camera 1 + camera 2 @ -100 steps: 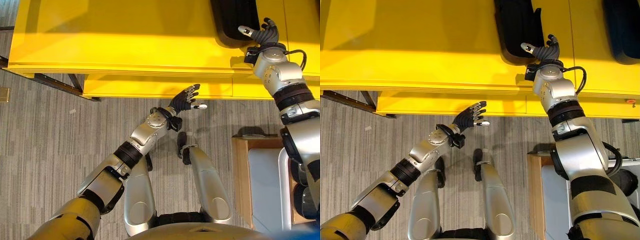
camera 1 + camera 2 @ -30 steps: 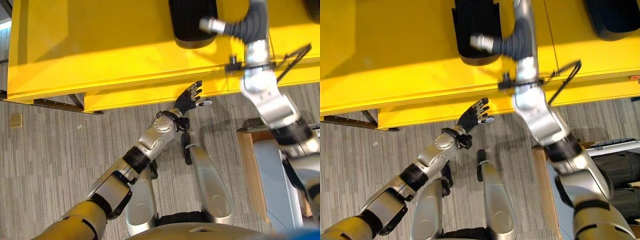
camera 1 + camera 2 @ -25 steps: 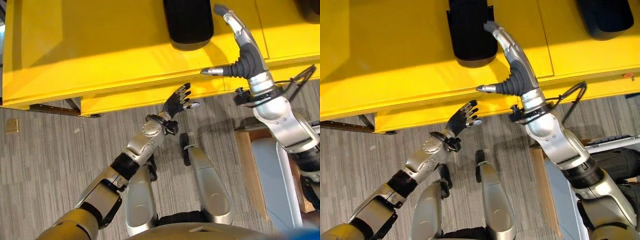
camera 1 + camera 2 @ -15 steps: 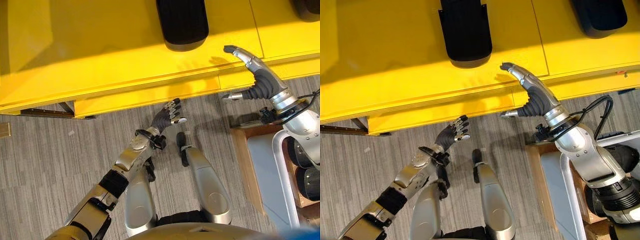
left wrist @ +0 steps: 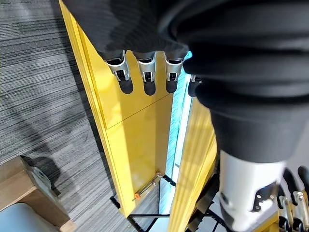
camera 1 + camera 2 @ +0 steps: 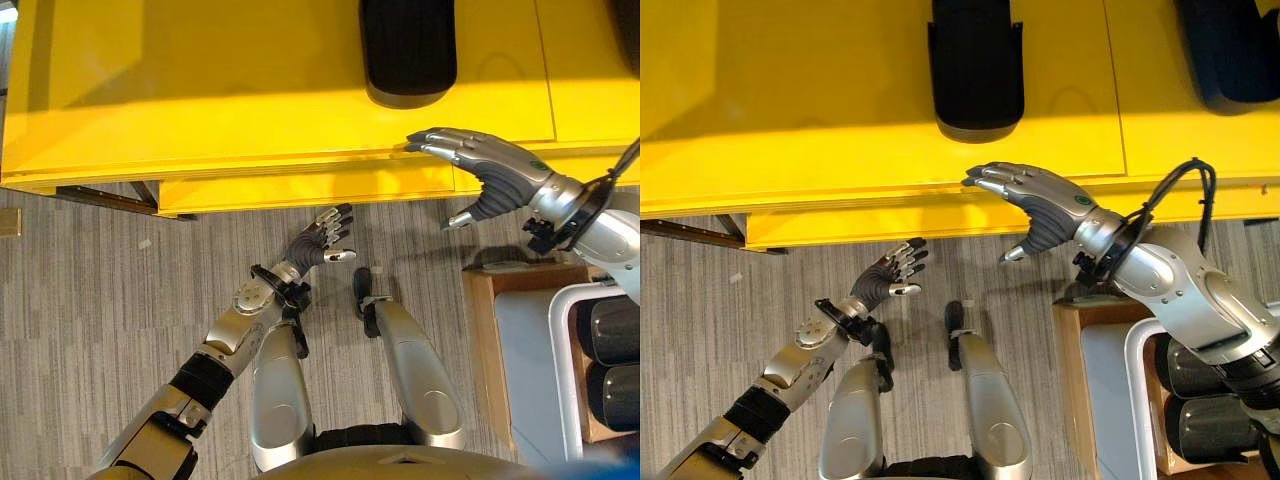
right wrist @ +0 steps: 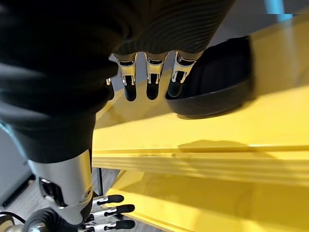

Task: Move parts from the plastic box to the shelf.

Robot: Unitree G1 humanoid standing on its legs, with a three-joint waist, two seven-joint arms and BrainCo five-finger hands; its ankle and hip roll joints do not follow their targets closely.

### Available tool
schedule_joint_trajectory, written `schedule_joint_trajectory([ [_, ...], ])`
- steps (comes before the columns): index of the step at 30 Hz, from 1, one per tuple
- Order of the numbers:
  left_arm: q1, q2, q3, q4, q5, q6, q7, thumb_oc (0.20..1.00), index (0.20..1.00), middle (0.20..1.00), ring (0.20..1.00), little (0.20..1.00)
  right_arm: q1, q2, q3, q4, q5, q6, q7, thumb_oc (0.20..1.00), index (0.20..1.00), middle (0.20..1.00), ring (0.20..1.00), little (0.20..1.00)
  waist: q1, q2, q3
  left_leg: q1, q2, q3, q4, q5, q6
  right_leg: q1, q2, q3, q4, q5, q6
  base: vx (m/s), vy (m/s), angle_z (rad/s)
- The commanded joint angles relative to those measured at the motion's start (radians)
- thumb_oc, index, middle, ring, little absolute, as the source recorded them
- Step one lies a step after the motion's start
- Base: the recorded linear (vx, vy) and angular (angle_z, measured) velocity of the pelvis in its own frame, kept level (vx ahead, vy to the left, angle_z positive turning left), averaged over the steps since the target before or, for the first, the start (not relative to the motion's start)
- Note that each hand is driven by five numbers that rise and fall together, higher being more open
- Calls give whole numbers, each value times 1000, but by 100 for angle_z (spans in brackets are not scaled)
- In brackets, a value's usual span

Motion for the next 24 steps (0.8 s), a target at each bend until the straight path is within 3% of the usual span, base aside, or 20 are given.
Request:
schedule_joint_trajectory([
  [1, 56, 17, 7, -78, 40, -41, -49, 1000, 1000, 1000, 1000, 1000, -19, -20, -5, -47, -54, 5, -33, 1000, 1000, 1000, 1000, 1000, -5, -15, -54, -21, 34, -32, -46, 89, 27, 26, -33, 30, 120, -103, 69, 20, -46, 1],
  [4, 58, 20, 10, -75, 47, -30, -55, 1000, 1000, 1000, 1000, 1000, -57, -12, 10, -47, -29, 52, -4, 1000, 1000, 1000, 1000, 1000, 4, -18, -55, -24, 32, -36, -42, 88, 26, 27, -33, 26, 123, -104, 69, 29, -46, 2],
  [6, 57, 24, 16, -75, 52, -9, -73, 1000, 1000, 1000, 1000, 1000, -104, 20, 49, -21, -30, 147, 27, 1000, 1000, 1000, 1000, 1000, 19, -21, -58, -31, 31, -46, -37, 89, 25, 30, -32, 19, 123, -104, 68, 46, -88, 14],
  [9, 50, 28, 20, -80, 61, 11, -75, 1000, 1000, 1000, 1000, 1000, -132, 55, 82, 37, 8, 226, 52, 1000, 1000, 1000, 1000, 1000, 35, -27, -55, -43, 28, -56, -28, 88, 27, 28, -31, 11, 132, -106, 68, 25, -74, 10],
  [17, 15, 26, 15, -75, 75, 50, -68, 1000, 1000, 1000, 1000, 1000, -172, 126, 105, 168, 24, 296, 17, 1000, 1000, 1000, 1000, 1000, 53, -37, -51, -58, 28, -68, -19, 89, 27, 29, -30, -1, 133, -104, 69, 9, -50, 3],
  [24, -13, 16, 6, -58, 85, 85, -59, 1000, 1000, 1000, 1000, 1000, -255, 159, 130, 285, -41, 300, -9, 1000, 1000, 1000, 1000, 1000, 70, -43, -53, -74, 28, -83, 0, 82, 29, 25, -24, -9, 152, -113, 66, 41, -57, 3],
])
